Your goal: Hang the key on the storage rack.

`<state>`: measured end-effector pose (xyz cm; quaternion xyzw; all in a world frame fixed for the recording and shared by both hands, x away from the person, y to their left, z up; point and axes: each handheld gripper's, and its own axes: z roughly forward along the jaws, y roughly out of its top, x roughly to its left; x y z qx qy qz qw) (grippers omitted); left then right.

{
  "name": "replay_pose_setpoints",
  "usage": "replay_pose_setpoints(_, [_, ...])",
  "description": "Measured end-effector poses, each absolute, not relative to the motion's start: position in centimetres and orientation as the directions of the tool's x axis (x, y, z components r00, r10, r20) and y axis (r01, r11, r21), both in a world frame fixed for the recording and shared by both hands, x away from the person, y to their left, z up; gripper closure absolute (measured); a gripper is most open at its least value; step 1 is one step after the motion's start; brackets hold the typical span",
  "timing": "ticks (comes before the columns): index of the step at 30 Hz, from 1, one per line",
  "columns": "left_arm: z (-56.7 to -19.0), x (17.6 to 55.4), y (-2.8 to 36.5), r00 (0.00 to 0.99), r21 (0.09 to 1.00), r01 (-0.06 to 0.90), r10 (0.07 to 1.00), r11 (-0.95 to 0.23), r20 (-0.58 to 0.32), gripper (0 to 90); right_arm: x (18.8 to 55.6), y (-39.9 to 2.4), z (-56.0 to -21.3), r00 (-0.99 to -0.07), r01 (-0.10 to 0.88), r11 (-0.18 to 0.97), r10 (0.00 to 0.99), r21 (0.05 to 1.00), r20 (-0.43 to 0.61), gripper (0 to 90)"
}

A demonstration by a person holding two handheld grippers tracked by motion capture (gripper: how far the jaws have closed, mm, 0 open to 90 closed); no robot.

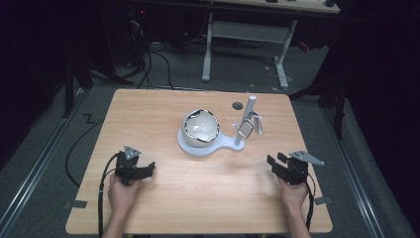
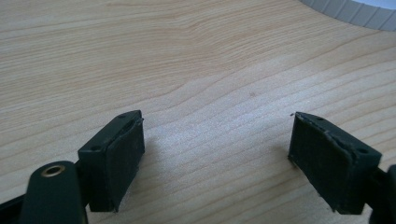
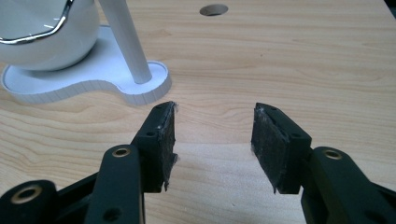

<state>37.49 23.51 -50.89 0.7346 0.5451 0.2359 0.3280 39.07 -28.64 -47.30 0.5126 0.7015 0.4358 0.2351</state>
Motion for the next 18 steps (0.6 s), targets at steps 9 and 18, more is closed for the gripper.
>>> replay_pose_setpoints(9, [-50.9, 37.5, 23.5, 0.295, 0.739, 0.646, 0.956, -0.191, -0.011, 18.7, 39.5, -28.7, -48.1, -0.351, 0.538, 0.098, 0.929, 0.837, 0.117, 49.6])
replay_pose_setpoints(18, [-50.9, 37.5, 23.5, 0.294, 0.739, 0.646, 0.956, -0.191, -0.010, 18.7, 40.1, -28.3, -49.0, -0.348, 0.560, 0.115, 0.931, 0.821, 0.107, 49.6])
